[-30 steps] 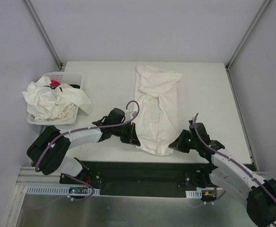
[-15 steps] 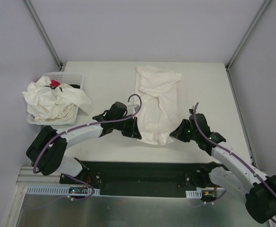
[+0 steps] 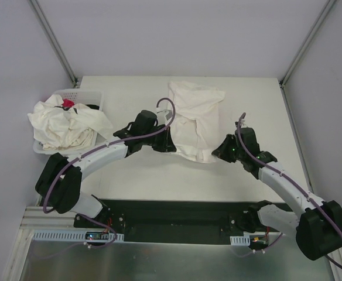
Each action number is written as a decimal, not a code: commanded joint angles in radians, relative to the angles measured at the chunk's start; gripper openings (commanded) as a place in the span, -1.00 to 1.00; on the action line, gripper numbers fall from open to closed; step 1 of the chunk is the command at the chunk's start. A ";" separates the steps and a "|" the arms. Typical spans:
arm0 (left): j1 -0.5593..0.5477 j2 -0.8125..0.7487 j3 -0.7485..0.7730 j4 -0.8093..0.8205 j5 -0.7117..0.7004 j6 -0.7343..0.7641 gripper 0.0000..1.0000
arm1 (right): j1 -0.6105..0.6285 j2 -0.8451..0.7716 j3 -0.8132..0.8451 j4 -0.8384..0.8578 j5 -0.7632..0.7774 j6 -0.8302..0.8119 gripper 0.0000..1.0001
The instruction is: Fold and stack the t-shirts
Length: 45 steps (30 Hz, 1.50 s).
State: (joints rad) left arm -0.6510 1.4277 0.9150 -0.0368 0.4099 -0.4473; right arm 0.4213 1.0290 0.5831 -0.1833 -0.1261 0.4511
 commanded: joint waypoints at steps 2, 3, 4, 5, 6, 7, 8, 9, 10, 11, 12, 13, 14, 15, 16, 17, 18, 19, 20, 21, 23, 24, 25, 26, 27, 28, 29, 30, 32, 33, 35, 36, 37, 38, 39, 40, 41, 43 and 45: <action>0.033 0.063 0.088 0.000 -0.005 0.045 -1.00 | -0.052 0.063 0.116 0.077 0.022 -0.049 -0.99; 0.040 0.080 0.097 0.000 -0.005 0.045 -1.00 | -0.058 0.087 0.138 0.080 0.022 -0.055 -0.99; 0.045 0.089 0.116 0.000 -0.003 0.045 -1.00 | -0.062 0.103 0.150 0.082 0.023 -0.058 -0.99; 0.050 0.108 0.126 0.000 0.001 0.050 -1.00 | -0.071 0.115 0.161 0.091 0.023 -0.061 -0.99; 0.056 0.117 0.136 0.000 0.000 0.053 -1.00 | -0.078 0.131 0.170 0.093 0.020 -0.065 -0.99; 0.066 0.125 0.154 0.002 0.000 0.053 -1.00 | -0.081 0.158 0.190 0.097 0.016 -0.066 -0.99; 0.073 0.141 0.165 0.000 0.006 0.058 -1.00 | -0.088 0.173 0.199 0.102 0.013 -0.068 -0.99; 0.080 0.152 0.174 0.003 0.007 0.061 -1.00 | -0.092 0.186 0.210 0.104 0.013 -0.068 -0.99; 0.092 0.160 0.183 0.003 0.009 0.061 -1.00 | -0.095 0.213 0.216 0.108 0.013 -0.071 -0.99; 0.102 0.178 0.202 0.009 0.010 0.062 -1.00 | -0.099 0.227 0.231 0.116 0.008 -0.069 -0.99; 0.108 0.189 0.211 0.011 0.023 0.062 -1.00 | -0.104 0.238 0.239 0.117 0.003 -0.071 -0.99; 0.117 0.201 0.222 0.012 0.027 0.061 -1.00 | -0.107 0.250 0.247 0.122 -0.001 -0.072 -0.99; 0.129 0.224 0.241 0.014 0.033 0.059 -1.00 | -0.108 0.270 0.262 0.126 0.002 -0.072 -0.99; 0.136 0.235 0.252 0.015 0.047 0.059 -1.00 | -0.113 0.282 0.268 0.127 0.002 -0.074 -0.99; 0.140 0.246 0.272 0.017 0.049 0.058 -1.00 | -0.116 0.292 0.276 0.131 0.000 -0.074 -0.99; 0.146 0.261 0.281 0.018 0.053 0.056 -1.00 | -0.124 0.316 0.287 0.143 -0.001 -0.075 -0.99; 0.148 0.270 0.289 0.024 0.056 0.055 -1.00 | -0.130 0.327 0.296 0.146 -0.003 -0.072 -0.99; 0.149 0.280 0.306 0.025 0.061 0.056 -1.00 | -0.133 0.338 0.305 0.150 -0.010 -0.072 -0.99; 0.151 0.295 0.315 0.026 0.063 0.055 -1.00 | -0.138 0.351 0.313 0.154 -0.015 -0.071 -0.99; 0.152 0.304 0.321 0.031 0.063 0.056 -1.00 | -0.141 0.373 0.329 0.159 -0.018 -0.069 -0.99; 0.154 0.327 0.343 0.031 0.067 0.055 -1.00 | -0.148 0.394 0.345 0.169 -0.027 -0.065 -0.99; 0.157 0.335 0.350 0.034 0.070 0.055 -1.00 | -0.150 0.414 0.357 0.174 -0.026 -0.063 -0.99; 0.159 0.342 0.363 0.034 0.075 0.053 -1.00 | -0.151 0.425 0.366 0.179 -0.030 -0.058 -0.99; 0.160 0.355 0.369 0.034 0.076 0.053 -1.00 | -0.157 0.434 0.374 0.179 -0.035 -0.057 -0.99; 0.163 0.361 0.374 0.034 0.078 0.053 -1.00 | -0.159 0.448 0.382 0.179 -0.037 -0.052 -0.99; 0.163 0.367 0.387 0.035 0.078 0.053 -1.00 | -0.161 0.468 0.397 0.203 -0.041 -0.051 -0.99; 0.166 0.381 0.393 0.034 0.081 0.053 -1.00 | -0.164 0.480 0.403 0.208 -0.043 -0.048 -0.99; 0.168 0.384 0.400 0.034 0.081 0.052 -1.00 | -0.165 0.491 0.412 0.211 -0.046 -0.043 -0.99; 0.174 0.399 0.415 0.034 0.084 0.052 -1.00 | -0.168 0.522 0.435 0.220 -0.059 -0.037 -0.99; 0.175 0.404 0.420 0.034 0.087 0.053 -1.00 | -0.170 0.529 0.443 0.222 -0.063 -0.034 -0.99; 0.183 0.416 0.433 0.034 0.089 0.050 -1.00 | -0.171 0.552 0.464 0.228 -0.064 -0.034 -0.99; 0.186 0.422 0.441 0.034 0.095 0.051 -1.00 | -0.173 0.560 0.471 0.229 -0.066 -0.032 -0.99; 0.188 0.427 0.449 0.034 0.095 0.050 -1.00 | -0.176 0.569 0.477 0.229 -0.072 -0.031 -0.99; 0.194 0.435 0.453 0.034 0.096 0.051 -1.00 | -0.179 0.583 0.488 0.231 -0.073 -0.028 -0.99; 0.195 0.441 0.459 0.032 0.101 0.052 -1.00 | -0.182 0.588 0.492 0.234 -0.073 -0.026 -0.98; 0.198 0.445 0.470 0.034 0.105 0.050 -1.00 | -0.185 0.595 0.498 0.235 -0.078 -0.028 -0.99; 0.205 0.459 0.478 0.034 0.109 0.050 -1.00 | -0.193 0.608 0.509 0.237 -0.082 -0.025 -0.99; 0.211 0.477 0.504 0.034 0.121 0.048 -1.00 | -0.203 0.625 0.523 0.239 -0.092 -0.025 -0.99; 0.221 0.508 0.537 0.034 0.135 0.047 -1.00 | -0.211 0.652 0.543 0.240 -0.101 -0.022 -0.99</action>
State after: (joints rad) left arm -0.4488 1.8965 1.3693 -0.0334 0.4973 -0.4072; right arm 0.2333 1.6485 1.0584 0.0082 -0.2012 0.4179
